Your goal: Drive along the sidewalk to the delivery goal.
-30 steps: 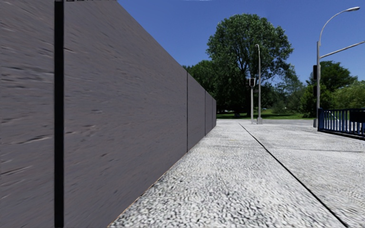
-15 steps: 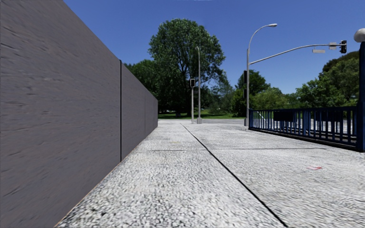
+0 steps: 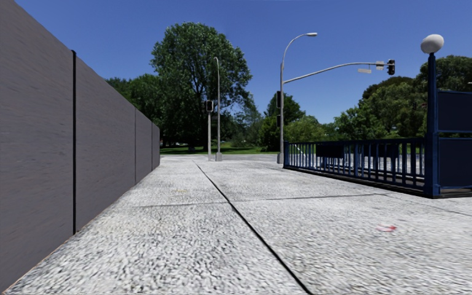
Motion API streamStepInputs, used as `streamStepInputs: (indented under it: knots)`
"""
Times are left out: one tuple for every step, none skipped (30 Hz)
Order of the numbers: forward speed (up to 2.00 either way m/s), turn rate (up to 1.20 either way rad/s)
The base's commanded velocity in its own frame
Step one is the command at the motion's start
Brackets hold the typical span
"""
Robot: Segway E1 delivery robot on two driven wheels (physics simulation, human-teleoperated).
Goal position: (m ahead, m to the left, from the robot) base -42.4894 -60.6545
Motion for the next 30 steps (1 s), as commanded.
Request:
streamStepInputs:
  knots:
    - [1.44,0.0]
    - [1.47,0.0]
    - [1.47,0.0]
    - [1.49,0.0]
    - [1.51,0.0]
    - [1.53,0.0]
    - [1.53,0.0]
    - [1.54,0.0]
    - [1.54,0.0]
    - [1.54,0.0]
    - [1.55,0.0]
    - [1.56,0.0]
    - [1.56,0.0]
    - [1.57,0.0]
    - [1.61,0.0]
    - [1.61,0.0]
    - [1.65,0.0]
    - [1.71,0.0]
    - [1.71,0.0]
    - [1.76,0.0]
    - [1.8,0.0]
    - [1.84,0.0]
    - [1.84,0.0]
    - [1.88,0.0]
    - [2.0,0.0]
    - [2.0,0.0]
    - [2.0,0.0]
    - [2.0,0.0]
    - [2.0,0.0]
    - [2.0,0.0]
